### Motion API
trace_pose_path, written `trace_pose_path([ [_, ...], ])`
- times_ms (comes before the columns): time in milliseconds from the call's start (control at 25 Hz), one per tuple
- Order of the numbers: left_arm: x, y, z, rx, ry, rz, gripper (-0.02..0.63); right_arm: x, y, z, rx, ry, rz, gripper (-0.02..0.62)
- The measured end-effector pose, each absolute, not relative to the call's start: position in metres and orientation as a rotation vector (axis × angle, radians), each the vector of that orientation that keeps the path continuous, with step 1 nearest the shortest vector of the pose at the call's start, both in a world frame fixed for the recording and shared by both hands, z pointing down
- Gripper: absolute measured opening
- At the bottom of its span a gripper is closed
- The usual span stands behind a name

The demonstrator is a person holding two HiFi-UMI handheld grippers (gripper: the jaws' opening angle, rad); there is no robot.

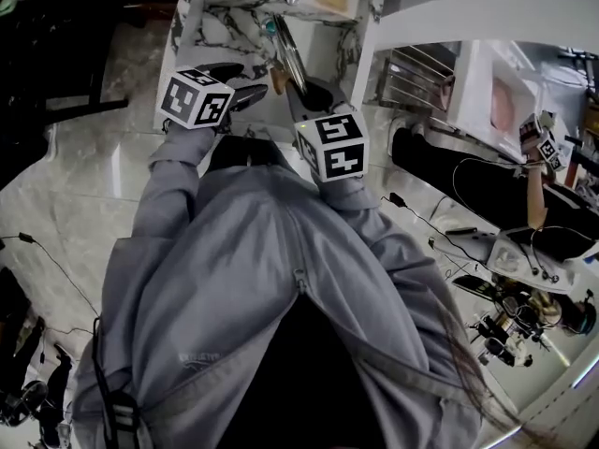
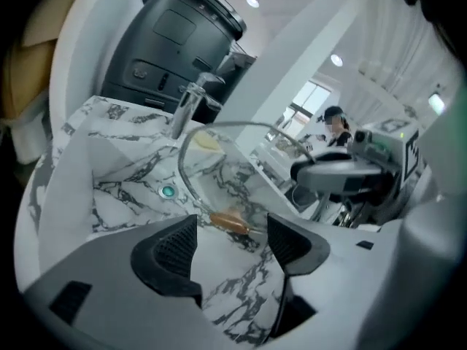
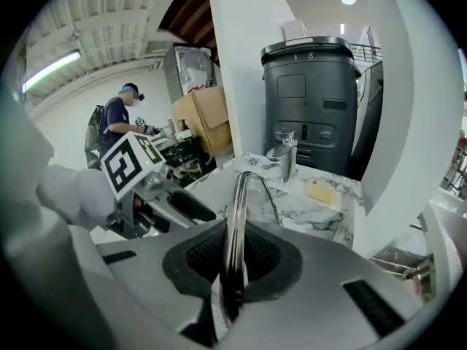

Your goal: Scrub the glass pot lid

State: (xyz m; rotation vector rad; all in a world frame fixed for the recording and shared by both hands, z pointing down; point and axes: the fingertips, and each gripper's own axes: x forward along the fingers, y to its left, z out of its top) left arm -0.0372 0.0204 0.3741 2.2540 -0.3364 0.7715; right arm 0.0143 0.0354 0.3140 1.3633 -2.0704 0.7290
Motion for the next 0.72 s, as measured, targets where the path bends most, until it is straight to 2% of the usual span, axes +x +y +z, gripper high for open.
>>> trace_pose_path([
  [200, -0.035, 0.047, 0.407, 2.325, -0.202, 1.016, 0.339, -0.002, 0.028, 0.309, 1.349, -2.14, 0.803, 0.052],
  [520, -0.039, 0.011, 0.429, 2.721, -0.39, 1.507, 0.35, -0.008, 0.008, 0.3, 1.352, -2.261, 1.059, 0.052],
  [720, -0.037, -0.003, 0.432, 2.887, -0.378, 1.703, 0.348, -0.011, -0.003, 0.301, 1.326, -2.295, 1.219, 0.052],
])
